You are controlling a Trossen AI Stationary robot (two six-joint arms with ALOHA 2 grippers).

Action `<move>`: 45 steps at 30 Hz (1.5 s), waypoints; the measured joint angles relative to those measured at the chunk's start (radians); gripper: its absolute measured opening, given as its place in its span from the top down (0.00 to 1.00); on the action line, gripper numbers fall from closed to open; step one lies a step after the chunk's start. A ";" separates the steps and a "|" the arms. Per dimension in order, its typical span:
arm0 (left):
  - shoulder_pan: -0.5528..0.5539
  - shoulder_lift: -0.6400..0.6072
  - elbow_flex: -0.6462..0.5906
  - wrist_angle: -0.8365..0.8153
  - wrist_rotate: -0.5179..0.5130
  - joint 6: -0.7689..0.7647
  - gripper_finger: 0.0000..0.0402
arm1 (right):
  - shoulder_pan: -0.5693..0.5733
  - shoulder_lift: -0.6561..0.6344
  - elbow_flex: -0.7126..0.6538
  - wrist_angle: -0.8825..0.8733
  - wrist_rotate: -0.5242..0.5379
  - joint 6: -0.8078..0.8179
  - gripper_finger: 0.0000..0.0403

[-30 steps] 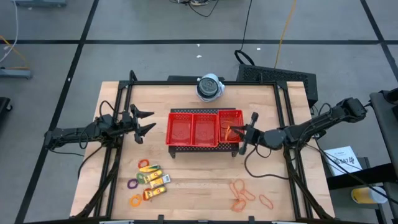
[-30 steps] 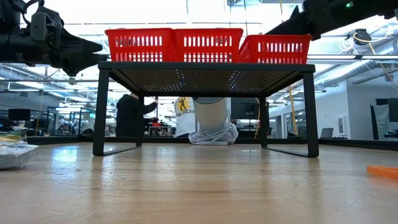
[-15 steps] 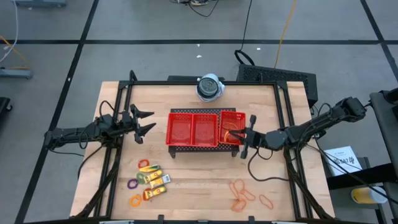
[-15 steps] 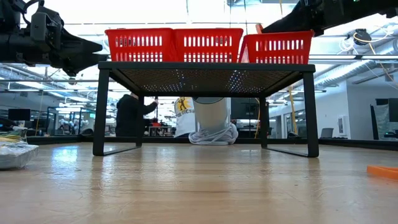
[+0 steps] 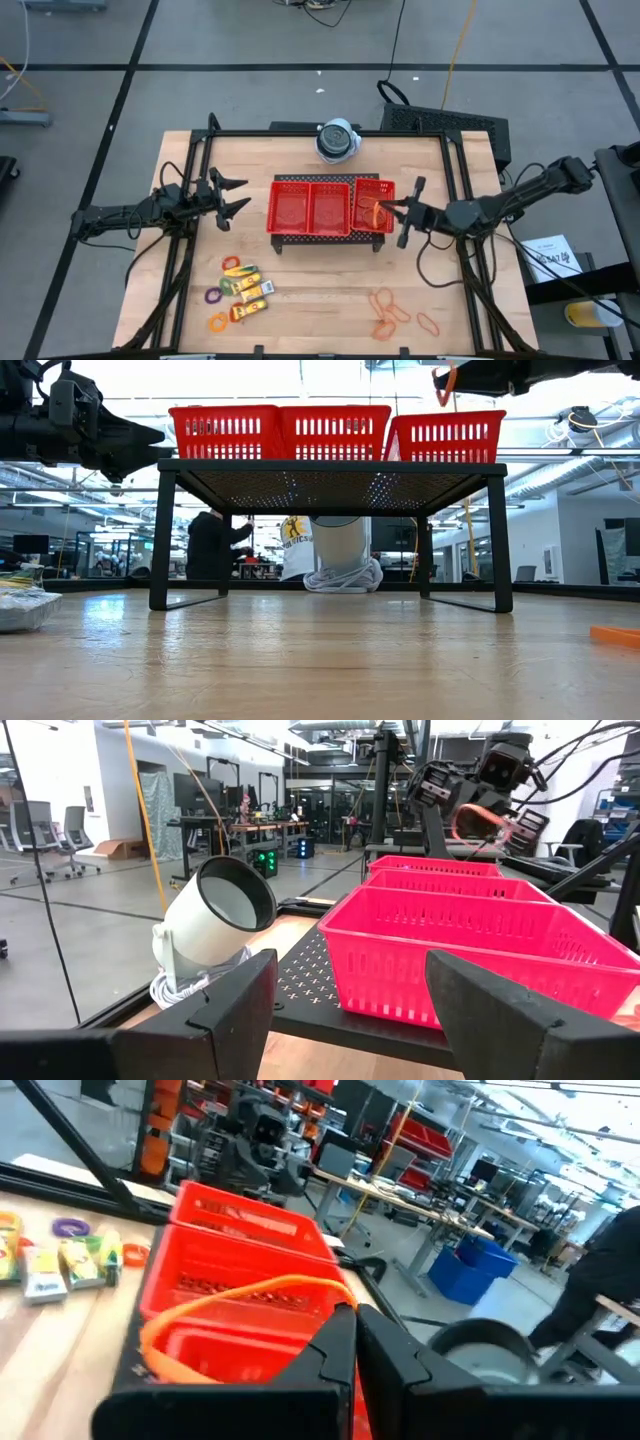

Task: Pick & Place Office Desk Supplies
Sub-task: Put the orange rubber band into the right red bin

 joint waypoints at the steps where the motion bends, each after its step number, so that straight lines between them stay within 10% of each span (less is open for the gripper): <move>1: 0.000 0.000 0.000 0.000 0.000 0.000 0.34 | 0.000 -0.022 0.000 -0.022 0.029 0.000 1.00; 23: 0.000 0.000 0.000 0.000 0.000 0.000 0.34 | -0.039 0.002 0.000 -0.147 -0.019 0.104 0.99; 45: 0.000 0.000 0.000 0.000 0.000 0.000 0.34 | -0.069 -0.016 0.000 -0.101 -0.169 0.347 0.45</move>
